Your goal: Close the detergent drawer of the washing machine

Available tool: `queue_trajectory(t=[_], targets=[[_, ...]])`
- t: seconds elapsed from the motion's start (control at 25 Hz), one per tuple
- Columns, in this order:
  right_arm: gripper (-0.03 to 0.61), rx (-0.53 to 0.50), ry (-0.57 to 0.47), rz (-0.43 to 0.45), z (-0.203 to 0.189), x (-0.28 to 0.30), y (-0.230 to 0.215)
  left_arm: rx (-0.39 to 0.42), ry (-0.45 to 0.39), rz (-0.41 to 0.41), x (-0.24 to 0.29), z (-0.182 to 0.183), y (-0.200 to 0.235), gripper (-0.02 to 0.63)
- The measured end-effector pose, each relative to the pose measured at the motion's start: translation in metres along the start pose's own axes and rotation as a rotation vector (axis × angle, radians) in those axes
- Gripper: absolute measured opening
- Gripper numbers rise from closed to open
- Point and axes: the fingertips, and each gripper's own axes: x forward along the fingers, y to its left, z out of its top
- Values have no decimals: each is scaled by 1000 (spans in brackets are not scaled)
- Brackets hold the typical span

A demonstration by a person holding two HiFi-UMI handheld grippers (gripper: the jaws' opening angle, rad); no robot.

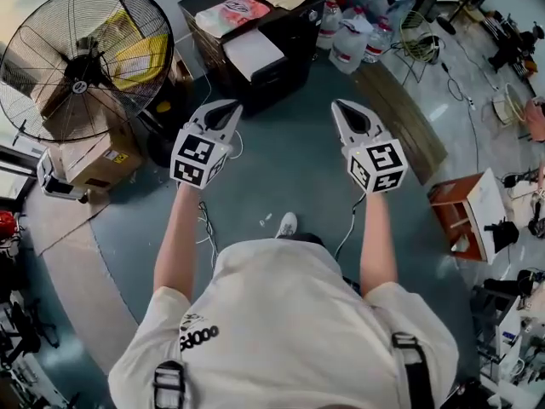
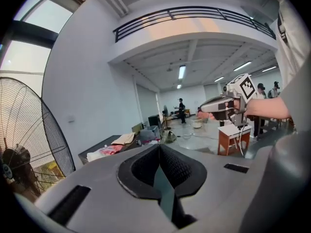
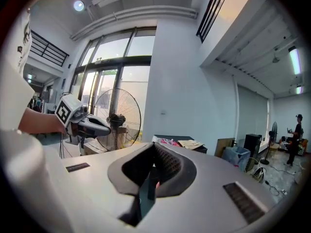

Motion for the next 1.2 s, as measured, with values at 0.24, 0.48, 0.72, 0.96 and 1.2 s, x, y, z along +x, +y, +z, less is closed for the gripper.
queue_trajectory(t=[0.24, 0.48, 0.72, 0.96, 1.2], targets=[[-3, -9, 28, 26, -24, 44, -56, -29, 29, 53, 54, 2, 19, 18], [-3, 10, 91, 79, -46, 93, -77, -49, 54, 60, 95, -11, 50, 18], [-3, 24, 159, 66, -68, 145, -103, -54, 78, 14, 149, -33, 91, 18], [-3, 49, 160, 8, -69, 211, -115, -48, 91, -55, 195, -67, 154, 18], [-3, 57, 271, -69, -87, 298, -132, -81, 113, -104, 251, -104, 236, 18]])
